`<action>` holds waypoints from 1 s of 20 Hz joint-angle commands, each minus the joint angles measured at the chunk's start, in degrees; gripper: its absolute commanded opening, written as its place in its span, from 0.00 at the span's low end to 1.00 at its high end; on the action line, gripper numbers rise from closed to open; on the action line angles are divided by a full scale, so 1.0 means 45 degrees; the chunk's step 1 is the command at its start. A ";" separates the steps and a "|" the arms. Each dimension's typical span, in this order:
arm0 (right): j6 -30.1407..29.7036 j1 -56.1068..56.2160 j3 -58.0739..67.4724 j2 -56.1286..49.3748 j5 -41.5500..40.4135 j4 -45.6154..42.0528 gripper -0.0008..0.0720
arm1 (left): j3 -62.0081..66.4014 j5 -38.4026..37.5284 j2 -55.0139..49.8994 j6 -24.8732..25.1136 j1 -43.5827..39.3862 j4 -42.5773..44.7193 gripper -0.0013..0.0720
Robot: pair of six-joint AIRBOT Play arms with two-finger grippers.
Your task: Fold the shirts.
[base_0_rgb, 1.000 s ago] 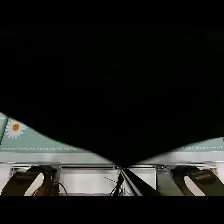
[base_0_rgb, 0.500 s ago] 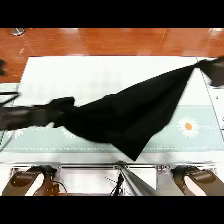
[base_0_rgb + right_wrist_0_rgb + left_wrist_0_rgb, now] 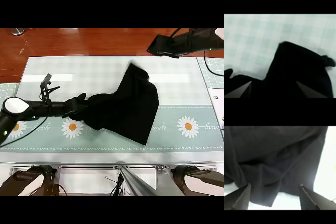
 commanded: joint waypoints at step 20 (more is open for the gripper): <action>-0.1690 -0.4915 -1.5101 0.7169 0.1549 0.1928 0.86 | 0.3240 -0.2686 -0.6625 0.1681 0.1695 -0.0306 0.98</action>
